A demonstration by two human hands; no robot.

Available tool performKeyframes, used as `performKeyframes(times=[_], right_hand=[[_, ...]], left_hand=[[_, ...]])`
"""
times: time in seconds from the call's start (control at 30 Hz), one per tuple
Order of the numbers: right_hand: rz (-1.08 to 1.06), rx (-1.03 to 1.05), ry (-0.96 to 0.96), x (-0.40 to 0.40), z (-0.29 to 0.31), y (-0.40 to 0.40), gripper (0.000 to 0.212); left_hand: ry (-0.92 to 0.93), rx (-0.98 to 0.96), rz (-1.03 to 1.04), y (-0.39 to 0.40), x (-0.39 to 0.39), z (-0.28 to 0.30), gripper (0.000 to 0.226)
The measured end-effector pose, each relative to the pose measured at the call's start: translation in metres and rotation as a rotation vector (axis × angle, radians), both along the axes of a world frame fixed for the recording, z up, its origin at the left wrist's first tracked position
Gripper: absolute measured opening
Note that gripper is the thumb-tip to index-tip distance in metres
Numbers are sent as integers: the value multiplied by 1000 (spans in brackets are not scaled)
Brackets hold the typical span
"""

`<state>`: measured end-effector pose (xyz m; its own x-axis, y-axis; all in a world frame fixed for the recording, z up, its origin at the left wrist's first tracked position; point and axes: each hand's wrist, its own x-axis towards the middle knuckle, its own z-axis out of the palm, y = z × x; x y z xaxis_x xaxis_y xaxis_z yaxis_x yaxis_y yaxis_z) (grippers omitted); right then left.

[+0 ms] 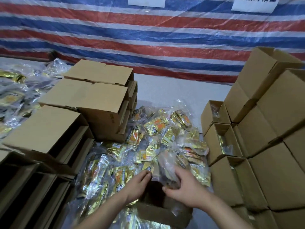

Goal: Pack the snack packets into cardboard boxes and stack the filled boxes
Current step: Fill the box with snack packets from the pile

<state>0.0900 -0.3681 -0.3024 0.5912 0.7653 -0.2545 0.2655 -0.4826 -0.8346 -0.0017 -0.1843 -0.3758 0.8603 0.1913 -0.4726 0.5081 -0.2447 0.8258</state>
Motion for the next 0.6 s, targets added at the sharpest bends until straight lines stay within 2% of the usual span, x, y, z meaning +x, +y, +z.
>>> performKeyframes(times=[0.1, 0.17, 0.2, 0.3, 0.43, 0.53, 0.6], right_hand=[[208, -229, -105, 0, -9, 1, 37], [274, -349, -85, 0, -14, 2, 49], [292, -396, -49, 1, -16, 4, 48], [318, -434, 60, 5, -22, 13, 26], [358, -473, 99, 11, -26, 26, 27], [367, -498, 136, 16, -28, 24, 26], [387, -518, 160, 16, -33, 21, 34]], left_hand=[[-30, -99, 52, -2, 0, -4, 25], [-14, -121, 96, -5, 1, -5, 23], [-3, -138, 115, -5, 1, -7, 24], [7, -235, 179, -3, -2, -15, 28], [-3, -258, 197, 3, -8, -19, 30], [-16, -200, 142, 5, -11, -21, 34], [-25, -159, 114, 4, -12, -22, 36]])
